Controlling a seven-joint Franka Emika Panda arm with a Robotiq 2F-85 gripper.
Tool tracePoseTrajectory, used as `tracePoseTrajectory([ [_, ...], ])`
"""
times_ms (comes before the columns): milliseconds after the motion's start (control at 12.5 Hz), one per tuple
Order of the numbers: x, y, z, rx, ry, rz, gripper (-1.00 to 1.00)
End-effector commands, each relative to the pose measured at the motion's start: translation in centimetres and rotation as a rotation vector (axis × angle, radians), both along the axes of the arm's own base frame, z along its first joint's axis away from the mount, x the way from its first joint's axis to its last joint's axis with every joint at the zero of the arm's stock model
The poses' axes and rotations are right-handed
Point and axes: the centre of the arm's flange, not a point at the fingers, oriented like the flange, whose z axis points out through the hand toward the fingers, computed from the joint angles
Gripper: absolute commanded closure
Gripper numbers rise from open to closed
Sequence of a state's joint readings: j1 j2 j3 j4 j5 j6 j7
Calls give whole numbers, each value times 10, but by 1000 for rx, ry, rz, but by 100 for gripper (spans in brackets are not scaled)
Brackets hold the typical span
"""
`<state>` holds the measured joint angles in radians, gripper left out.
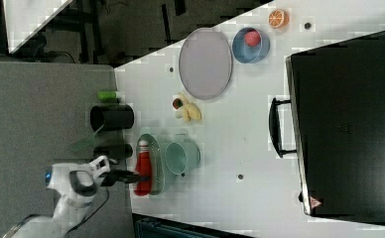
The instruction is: Pick ketchup from strainer and place it on the table
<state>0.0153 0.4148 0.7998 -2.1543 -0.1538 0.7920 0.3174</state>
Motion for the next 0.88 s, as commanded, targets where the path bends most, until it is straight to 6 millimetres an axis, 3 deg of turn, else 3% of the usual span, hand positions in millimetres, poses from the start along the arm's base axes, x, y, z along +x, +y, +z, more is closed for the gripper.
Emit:
tracePoseTrajectory([
  [80, 21, 13, 91, 37, -118, -17, -21],
  [320, 37, 3, 145, 13, -73, 40, -21],
  [480, 55, -15, 176, -5, -20, 61, -21],
  [640, 83, -45, 204, -15, -17, 61, -21],
  [880, 127, -108, 231, -19, -68, -30, -21],
])
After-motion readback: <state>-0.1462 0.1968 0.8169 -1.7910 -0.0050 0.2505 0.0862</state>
